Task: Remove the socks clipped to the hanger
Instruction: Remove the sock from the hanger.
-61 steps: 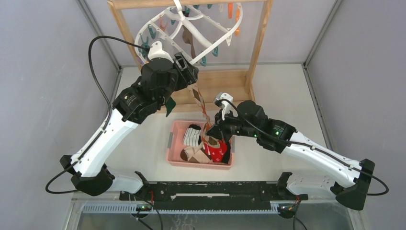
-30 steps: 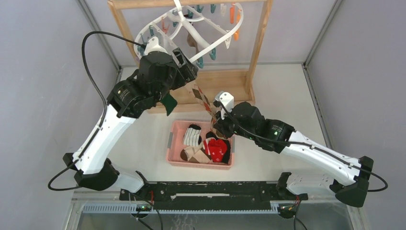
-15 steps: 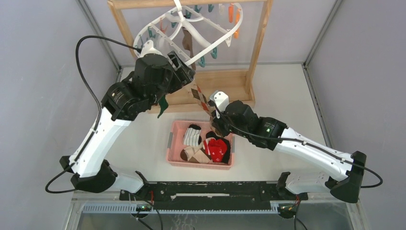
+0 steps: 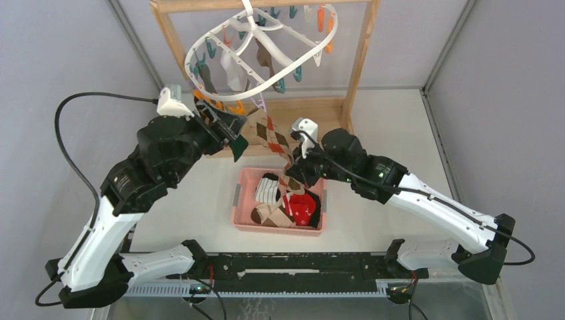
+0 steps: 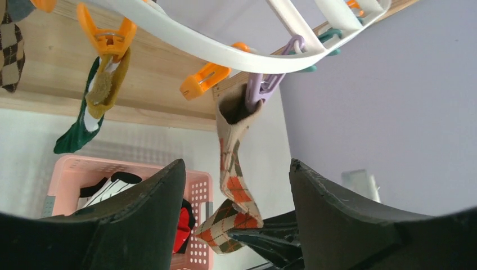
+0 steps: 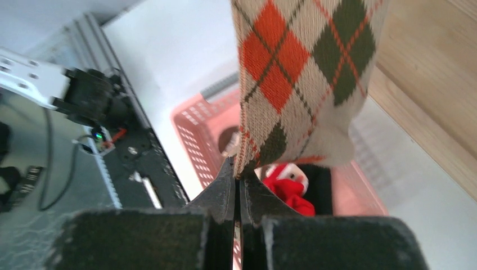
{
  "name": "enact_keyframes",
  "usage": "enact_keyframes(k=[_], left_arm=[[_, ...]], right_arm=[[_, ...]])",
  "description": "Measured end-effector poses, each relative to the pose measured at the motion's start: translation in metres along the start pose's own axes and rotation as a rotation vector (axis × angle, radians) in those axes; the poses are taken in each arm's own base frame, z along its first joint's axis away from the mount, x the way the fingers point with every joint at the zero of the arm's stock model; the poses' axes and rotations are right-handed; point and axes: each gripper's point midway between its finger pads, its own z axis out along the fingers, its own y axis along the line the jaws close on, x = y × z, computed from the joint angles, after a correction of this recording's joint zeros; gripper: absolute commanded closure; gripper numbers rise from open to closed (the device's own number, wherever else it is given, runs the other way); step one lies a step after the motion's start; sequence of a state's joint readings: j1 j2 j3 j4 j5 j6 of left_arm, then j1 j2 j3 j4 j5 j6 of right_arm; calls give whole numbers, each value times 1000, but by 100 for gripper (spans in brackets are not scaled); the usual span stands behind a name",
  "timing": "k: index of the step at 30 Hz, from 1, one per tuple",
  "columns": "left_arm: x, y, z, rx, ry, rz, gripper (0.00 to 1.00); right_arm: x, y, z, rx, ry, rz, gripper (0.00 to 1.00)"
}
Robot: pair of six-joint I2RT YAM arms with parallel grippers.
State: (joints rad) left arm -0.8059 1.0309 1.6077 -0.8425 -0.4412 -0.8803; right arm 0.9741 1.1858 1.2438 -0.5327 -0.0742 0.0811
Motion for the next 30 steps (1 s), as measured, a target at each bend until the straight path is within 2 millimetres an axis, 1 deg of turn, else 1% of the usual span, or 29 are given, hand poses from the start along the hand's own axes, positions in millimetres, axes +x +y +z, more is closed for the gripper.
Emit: enact_keyframes(k=[1, 3, 6, 8, 11, 15, 17, 21, 24, 26, 28, 30], left_arm=[[-1, -1, -3, 15, -7, -7, 28], [0, 1, -7, 31, -8, -12, 29], [5, 4, -9, 47, -1, -15, 29], [9, 6, -9, 49, 8, -13, 28], [17, 9, -8, 57, 30, -3, 27], [36, 9, -1, 80, 86, 5, 23], [44, 8, 3, 93, 108, 7, 22], [62, 10, 10, 112, 153, 17, 21], [75, 15, 14, 120, 178, 32, 21], [79, 17, 14, 129, 185, 35, 21], [81, 14, 13, 157, 188, 34, 21], [82, 11, 10, 187, 190, 30, 20]], right_arm=[[-6, 3, -2, -19, -14, 11, 100], [-26, 12, -6, -85, -57, 53, 100], [-43, 5, -8, -119, -99, 128, 100], [-50, 0, -7, -145, -115, 187, 100], [-56, -7, -2, -179, -120, 285, 100], [-71, -15, 2, -238, -145, 417, 100], [-80, -15, 1, -269, -166, 467, 100], [-101, -9, -2, -363, -208, 560, 100], [-113, -3, -5, -424, -226, 606, 100], [-119, 1, -7, -456, -238, 627, 100], [-124, 4, -10, -489, -257, 649, 100], [-125, 5, -11, -518, -263, 682, 100]])
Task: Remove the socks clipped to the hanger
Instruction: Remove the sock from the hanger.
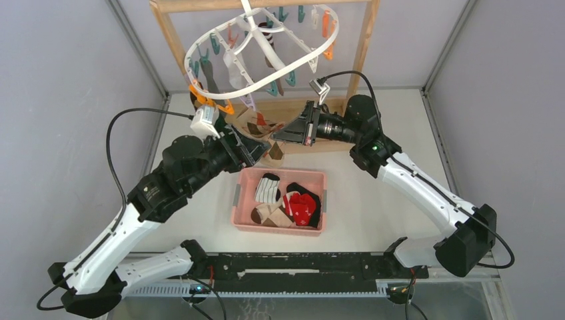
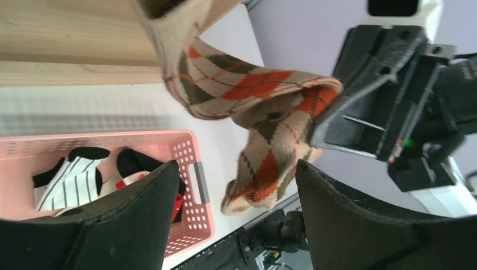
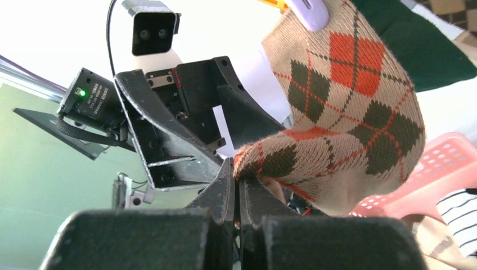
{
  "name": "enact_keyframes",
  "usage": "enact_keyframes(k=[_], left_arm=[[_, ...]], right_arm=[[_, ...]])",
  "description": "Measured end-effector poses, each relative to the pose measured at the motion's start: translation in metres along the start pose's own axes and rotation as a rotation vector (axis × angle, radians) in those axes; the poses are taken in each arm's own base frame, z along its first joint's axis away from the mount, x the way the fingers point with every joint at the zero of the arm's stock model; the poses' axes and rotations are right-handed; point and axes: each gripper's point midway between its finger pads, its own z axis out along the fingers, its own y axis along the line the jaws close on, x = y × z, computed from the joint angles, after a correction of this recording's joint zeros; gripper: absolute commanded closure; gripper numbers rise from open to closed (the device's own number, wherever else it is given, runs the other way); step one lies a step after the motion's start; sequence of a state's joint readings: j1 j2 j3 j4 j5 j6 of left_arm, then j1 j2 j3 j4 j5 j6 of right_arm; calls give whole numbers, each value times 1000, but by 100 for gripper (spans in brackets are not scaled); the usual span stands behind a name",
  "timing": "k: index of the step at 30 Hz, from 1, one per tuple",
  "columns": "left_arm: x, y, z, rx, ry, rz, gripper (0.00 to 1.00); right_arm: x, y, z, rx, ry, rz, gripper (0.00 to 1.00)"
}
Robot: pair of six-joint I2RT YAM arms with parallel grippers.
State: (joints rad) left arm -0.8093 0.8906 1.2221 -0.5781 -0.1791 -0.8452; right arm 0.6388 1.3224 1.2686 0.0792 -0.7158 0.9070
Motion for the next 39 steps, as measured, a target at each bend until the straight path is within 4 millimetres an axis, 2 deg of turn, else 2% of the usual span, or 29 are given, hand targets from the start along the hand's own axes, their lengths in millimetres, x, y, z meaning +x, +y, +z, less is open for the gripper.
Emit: enact_keyframes(k=[5, 14, 15, 20, 23, 25, 27, 32, 39], left_arm=[[4, -9, -2, 68, 7, -7, 19], [8, -22, -1, 149, 19, -12, 20], [9, -21, -1, 151, 18, -13, 24], [11, -20, -3, 158, 19, -14, 59], [9, -23, -3, 174, 13, -9, 75], [9, -25, -3, 182, 12, -4, 98], [9, -25, -4, 182, 12, -2, 100], [11, -14, -4, 133, 17, 14, 100], [8, 7, -14, 32, 3, 40, 100]], right_arm=[[1, -3, 0, -30, -9, 84, 100], [-7, 14, 0, -94, -33, 110, 100], [-8, 15, 1, -101, -36, 111, 100], [-10, 17, 3, -119, -41, 131, 100], [-8, 17, 4, -120, -35, 139, 100], [-7, 18, 4, -122, -30, 140, 100], [-5, 18, 5, -120, -26, 140, 100], [1, 7, 5, -77, -8, 147, 87], [11, -9, -4, 21, 10, 127, 58]])
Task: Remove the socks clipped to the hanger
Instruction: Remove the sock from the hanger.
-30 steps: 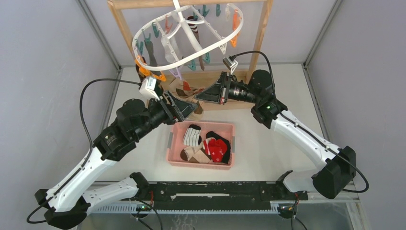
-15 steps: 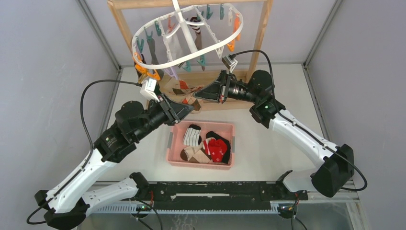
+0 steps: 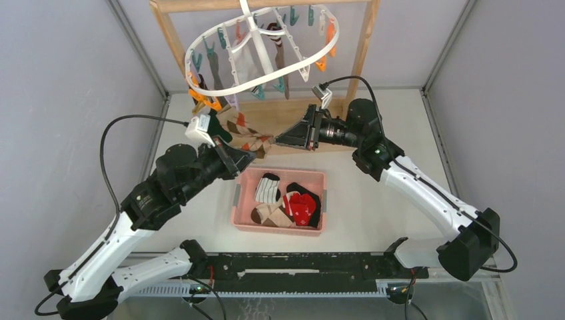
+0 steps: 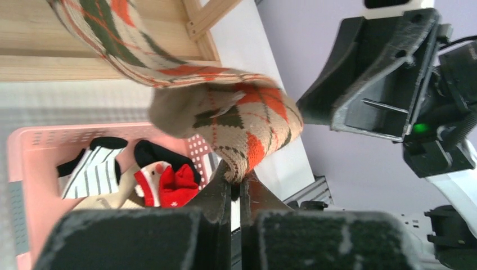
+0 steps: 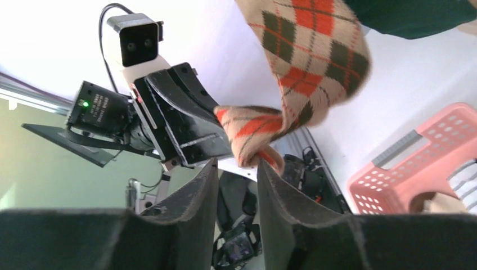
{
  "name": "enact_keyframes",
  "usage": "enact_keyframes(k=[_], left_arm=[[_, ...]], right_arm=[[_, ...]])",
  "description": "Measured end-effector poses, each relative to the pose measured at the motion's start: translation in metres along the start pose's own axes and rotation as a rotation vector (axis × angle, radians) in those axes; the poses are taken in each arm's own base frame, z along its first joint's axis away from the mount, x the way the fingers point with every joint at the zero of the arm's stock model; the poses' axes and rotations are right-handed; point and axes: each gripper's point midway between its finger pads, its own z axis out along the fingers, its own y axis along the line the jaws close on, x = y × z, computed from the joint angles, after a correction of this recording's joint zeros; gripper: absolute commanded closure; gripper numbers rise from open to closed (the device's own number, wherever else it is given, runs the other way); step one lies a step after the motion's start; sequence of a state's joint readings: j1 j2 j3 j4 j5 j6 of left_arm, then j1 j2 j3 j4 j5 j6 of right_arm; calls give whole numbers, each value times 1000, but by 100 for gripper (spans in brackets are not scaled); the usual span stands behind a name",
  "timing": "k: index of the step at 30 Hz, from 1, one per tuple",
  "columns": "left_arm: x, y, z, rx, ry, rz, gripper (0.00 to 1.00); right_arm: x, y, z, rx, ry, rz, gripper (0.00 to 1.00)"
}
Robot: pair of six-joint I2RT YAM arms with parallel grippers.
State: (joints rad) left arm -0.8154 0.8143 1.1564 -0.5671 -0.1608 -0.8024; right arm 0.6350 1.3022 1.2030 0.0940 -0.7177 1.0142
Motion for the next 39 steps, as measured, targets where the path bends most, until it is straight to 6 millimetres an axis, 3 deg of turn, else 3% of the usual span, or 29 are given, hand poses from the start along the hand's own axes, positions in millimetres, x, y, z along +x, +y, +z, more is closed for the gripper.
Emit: enact_keyframes(k=[10, 13, 18, 22, 26, 30, 34, 39], left_arm=[[-27, 12, -28, -106, -72, 25, 100], [-32, 14, -33, -127, -85, 34, 100], [-35, 20, -37, -162, -93, 54, 100], [-32, 26, -35, -194, -83, 74, 100], [-28, 30, -31, -219, -70, 100, 100], [-26, 31, -28, -231, -63, 126, 100], [-30, 26, -25, -222, -66, 143, 100], [-36, 7, -15, -165, -71, 145, 100]], right_arm=[[-6, -4, -19, 197, -38, -182, 57], [-14, 17, -22, 242, -65, -299, 57], [-32, 69, -27, 261, -135, -477, 58], [-47, 86, -22, 291, -171, -548, 59], [-54, 75, -6, 343, -155, -557, 59], [-52, 50, 9, 407, -104, -533, 59], [-41, 34, 14, 430, -38, -507, 51], [-15, 33, 15, 352, 51, -476, 39]])
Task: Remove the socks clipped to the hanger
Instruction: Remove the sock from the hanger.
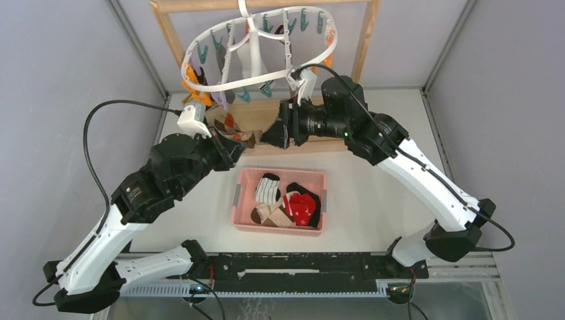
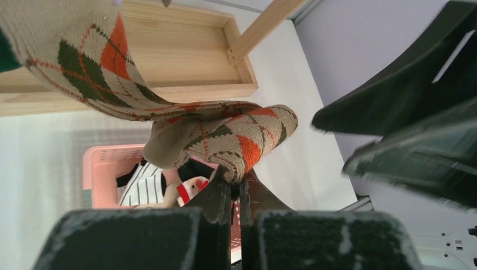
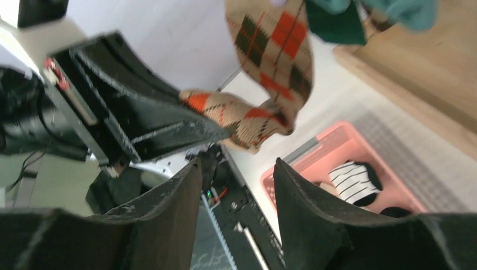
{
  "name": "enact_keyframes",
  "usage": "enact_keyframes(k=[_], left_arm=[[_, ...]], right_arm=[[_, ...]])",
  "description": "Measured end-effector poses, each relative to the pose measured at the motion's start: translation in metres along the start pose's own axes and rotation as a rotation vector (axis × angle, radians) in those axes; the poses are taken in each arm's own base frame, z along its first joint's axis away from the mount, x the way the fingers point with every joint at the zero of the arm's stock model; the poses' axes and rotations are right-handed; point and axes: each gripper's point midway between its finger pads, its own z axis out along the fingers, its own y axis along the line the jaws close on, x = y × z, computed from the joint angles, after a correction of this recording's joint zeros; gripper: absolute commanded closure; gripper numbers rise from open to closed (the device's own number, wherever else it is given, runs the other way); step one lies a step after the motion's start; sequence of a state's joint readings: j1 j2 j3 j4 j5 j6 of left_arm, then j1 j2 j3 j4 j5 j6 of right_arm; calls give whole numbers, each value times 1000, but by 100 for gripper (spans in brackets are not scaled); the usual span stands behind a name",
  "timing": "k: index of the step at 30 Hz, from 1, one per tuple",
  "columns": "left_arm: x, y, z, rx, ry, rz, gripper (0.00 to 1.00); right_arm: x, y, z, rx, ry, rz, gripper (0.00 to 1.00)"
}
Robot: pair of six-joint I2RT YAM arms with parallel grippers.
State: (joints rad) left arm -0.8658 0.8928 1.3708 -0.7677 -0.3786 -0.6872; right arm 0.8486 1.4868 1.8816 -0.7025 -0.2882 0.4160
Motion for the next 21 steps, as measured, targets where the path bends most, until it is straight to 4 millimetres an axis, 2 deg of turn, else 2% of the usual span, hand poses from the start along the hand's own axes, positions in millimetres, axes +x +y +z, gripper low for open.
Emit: enact_keyframes(k=[5, 7, 12, 21], left_arm=[[3, -18, 5, 78, 23, -4, 100], [4, -24, 4, 106, 34, -8, 100], [9, -35, 1, 166, 66, -10, 100], [27, -39, -3, 202, 154, 2, 100]], right_arm=[[33, -2, -3, -93, 45, 44, 36], [40, -3, -4, -103, 52, 40, 36], [29, 0, -8, -129, 2, -49, 35], [17, -3, -25, -130, -47, -268, 36]])
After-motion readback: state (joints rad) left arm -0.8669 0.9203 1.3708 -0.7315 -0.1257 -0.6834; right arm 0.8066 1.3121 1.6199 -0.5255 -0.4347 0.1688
